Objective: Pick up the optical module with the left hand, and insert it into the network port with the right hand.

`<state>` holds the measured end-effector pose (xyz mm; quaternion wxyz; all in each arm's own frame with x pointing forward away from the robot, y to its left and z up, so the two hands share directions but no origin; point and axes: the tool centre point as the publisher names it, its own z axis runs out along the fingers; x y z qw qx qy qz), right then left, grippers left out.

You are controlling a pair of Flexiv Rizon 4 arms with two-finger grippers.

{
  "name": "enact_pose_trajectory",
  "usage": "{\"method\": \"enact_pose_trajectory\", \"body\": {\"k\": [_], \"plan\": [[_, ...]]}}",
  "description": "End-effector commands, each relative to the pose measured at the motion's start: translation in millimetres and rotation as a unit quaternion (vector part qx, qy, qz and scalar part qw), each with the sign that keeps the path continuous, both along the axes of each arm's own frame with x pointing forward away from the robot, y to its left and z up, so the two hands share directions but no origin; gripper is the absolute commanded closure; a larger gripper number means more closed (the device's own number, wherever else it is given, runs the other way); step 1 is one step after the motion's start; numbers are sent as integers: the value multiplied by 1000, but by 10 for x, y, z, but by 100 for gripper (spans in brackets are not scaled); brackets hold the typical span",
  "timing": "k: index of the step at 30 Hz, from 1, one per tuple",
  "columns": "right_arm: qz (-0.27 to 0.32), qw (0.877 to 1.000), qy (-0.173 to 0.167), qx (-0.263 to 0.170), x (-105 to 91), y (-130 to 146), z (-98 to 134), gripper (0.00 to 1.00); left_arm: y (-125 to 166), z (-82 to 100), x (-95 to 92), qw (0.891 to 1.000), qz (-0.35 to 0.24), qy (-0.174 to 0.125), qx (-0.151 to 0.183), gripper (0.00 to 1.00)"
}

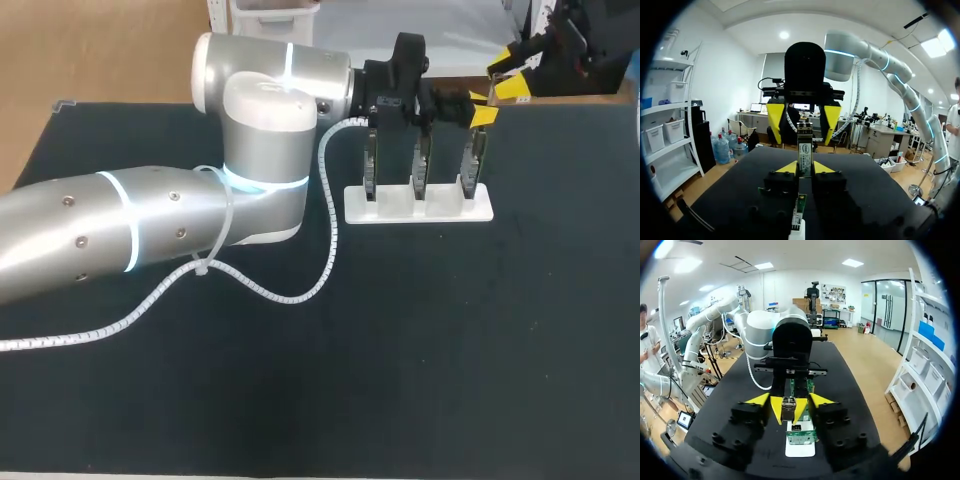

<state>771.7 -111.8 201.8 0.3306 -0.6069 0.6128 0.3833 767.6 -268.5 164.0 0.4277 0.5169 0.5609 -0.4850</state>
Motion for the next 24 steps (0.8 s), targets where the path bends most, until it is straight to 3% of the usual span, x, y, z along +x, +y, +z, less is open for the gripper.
{"method": "enact_pose_trajectory", "body": {"k": [1,6,7,8,20,24], "plan": [[1,1000,1,0,20,2,-1,100,-9,4,23,1000,-2,1,2,100],[0,1000,2,-1,30,-5,-8,100,-9,4,23,1000,-2,1,2,100],[-1,1000,2,-1,32,-7,-9,100,-9,4,23,1000,-2,1,2,80],[-1,1000,2,0,33,-8,-9,100,-9,4,23,1000,-2,1,2,0],[-3,1000,-1,1,50,-38,-6,100,-9,4,23,1000,-2,1,2,0],[-5,1000,-2,2,54,-46,-8,100,17,-10,43,1000,3,0,24,0]]}}
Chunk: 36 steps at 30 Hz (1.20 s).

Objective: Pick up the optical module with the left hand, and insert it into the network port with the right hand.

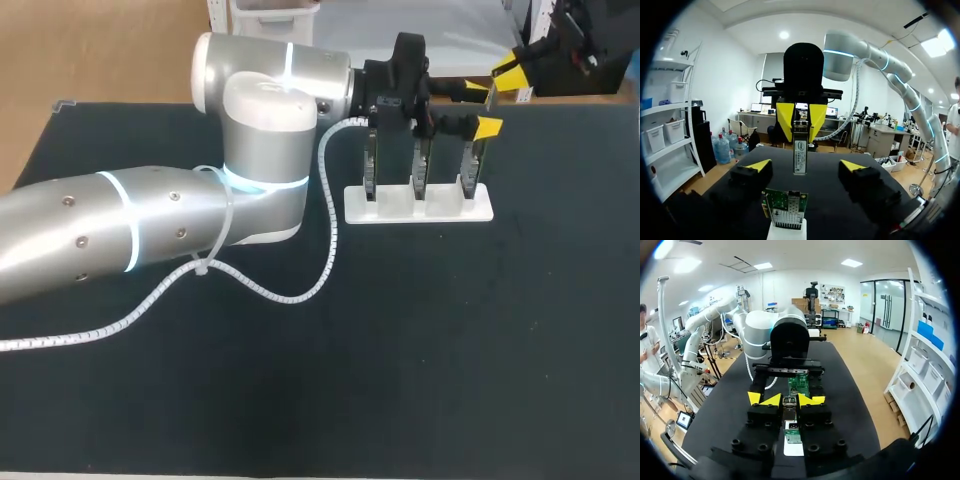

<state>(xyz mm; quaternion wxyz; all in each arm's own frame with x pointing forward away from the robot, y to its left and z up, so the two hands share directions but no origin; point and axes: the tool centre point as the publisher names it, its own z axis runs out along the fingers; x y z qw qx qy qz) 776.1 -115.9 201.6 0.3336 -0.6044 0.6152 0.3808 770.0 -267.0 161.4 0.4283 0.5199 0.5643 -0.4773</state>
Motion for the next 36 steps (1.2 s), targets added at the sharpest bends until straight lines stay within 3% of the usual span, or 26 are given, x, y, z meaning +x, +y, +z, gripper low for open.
{"method": "enact_pose_trajectory", "body": {"k": [1,8,14,20,30,36], "plan": [[0,1000,0,1,12,-6,-6,100,10,13,24,1000,-1,3,25,0],[-3,1000,-1,1,22,-20,-8,100,105,-26,38,996,9,-28,84,0],[-4,1000,-2,1,28,-25,-9,100,187,-95,55,990,2,-37,133,0],[-4,1000,-2,0,32,-28,-9,100,233,-93,52,986,-10,-49,160,0],[-5,1000,-5,2,32,-28,-2,100,244,-235,45,975,-19,-23,219,0],[-4,1000,-4,2,28,-29,-2,100,251,-235,2,976,-26,-26,215,0]]}}
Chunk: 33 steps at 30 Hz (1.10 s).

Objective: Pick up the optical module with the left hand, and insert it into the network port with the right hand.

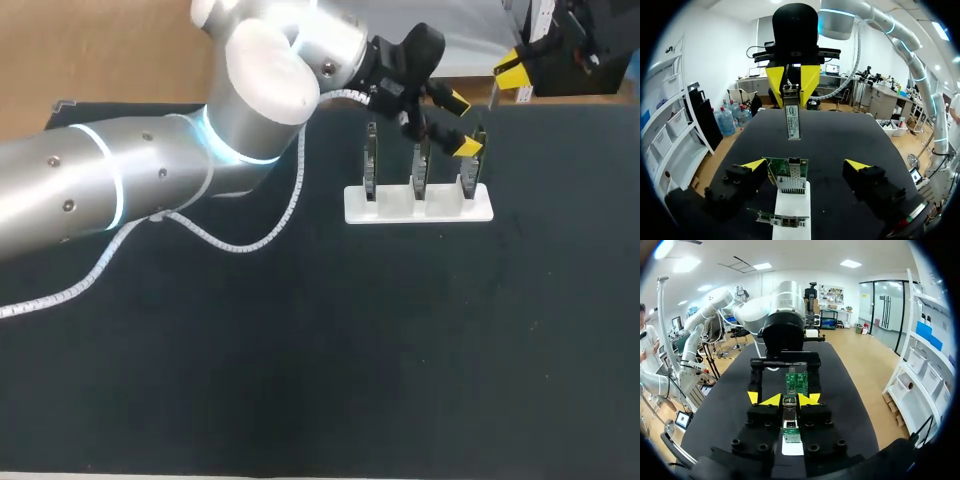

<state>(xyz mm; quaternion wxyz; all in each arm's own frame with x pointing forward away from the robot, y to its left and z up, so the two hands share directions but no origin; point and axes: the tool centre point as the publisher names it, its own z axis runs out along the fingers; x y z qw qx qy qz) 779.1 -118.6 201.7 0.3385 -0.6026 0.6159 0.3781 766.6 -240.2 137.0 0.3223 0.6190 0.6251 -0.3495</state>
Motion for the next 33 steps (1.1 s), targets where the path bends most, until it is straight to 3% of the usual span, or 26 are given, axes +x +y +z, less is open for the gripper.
{"method": "enact_pose_trajectory", "body": {"k": [1,5,18,20,33], "plan": [[0,1000,-1,1,-3,-2,-4,100,-14,4,31,1000,-4,2,21,0],[-1,1000,-1,1,-5,-5,-3,100,7,-25,9,999,-3,-1,42,0],[-6,1000,-2,7,-9,-9,-18,100,36,-97,-40,998,-9,14,61,0],[-6,1000,-3,7,-9,-9,-19,100,39,-110,-39,997,-4,11,76,0],[-7,1000,-3,10,-14,-6,-22,100,14,-146,-51,996,-9,14,85,0]]}}
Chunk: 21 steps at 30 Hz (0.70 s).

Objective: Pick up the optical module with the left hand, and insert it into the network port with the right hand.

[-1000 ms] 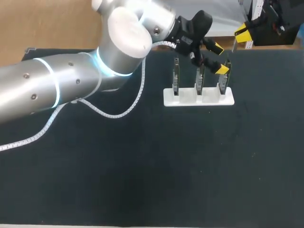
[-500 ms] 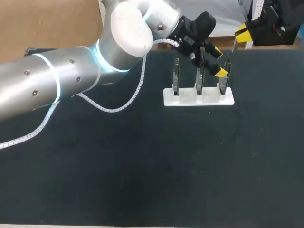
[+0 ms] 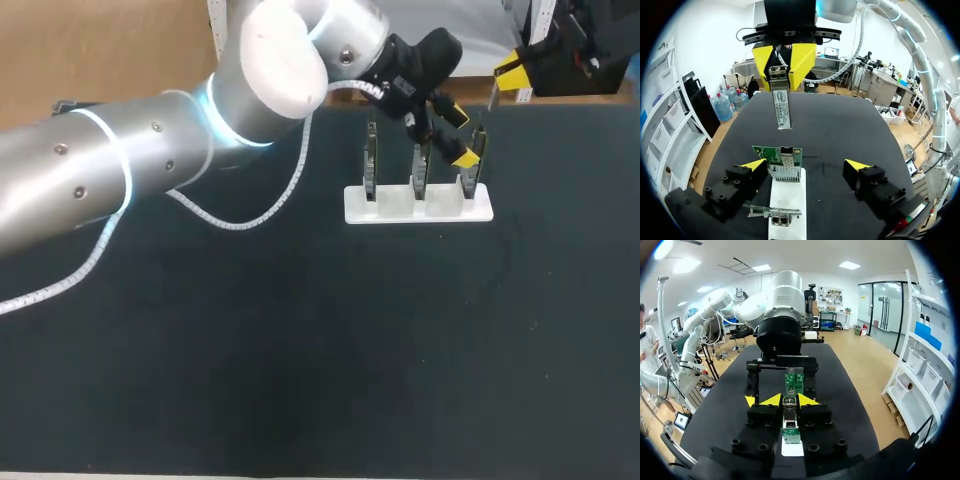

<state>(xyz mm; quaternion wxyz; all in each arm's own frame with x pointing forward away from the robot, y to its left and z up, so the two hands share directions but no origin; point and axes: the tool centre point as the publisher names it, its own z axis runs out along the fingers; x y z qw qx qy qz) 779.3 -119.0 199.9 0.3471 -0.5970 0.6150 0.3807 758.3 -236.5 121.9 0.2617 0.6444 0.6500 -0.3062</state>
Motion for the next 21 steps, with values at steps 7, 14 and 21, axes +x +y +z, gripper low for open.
{"method": "enact_pose_trajectory", "body": {"k": [7,14,21], "plan": [[2,1000,-1,2,-23,10,-3,100,-11,-5,38,1000,7,2,10,0],[13,1000,-3,-4,-24,43,-17,100,-11,-5,38,1000,7,2,10,0],[27,999,-6,-28,-35,94,-79,100,-11,-5,38,1000,7,2,10,0]]}}
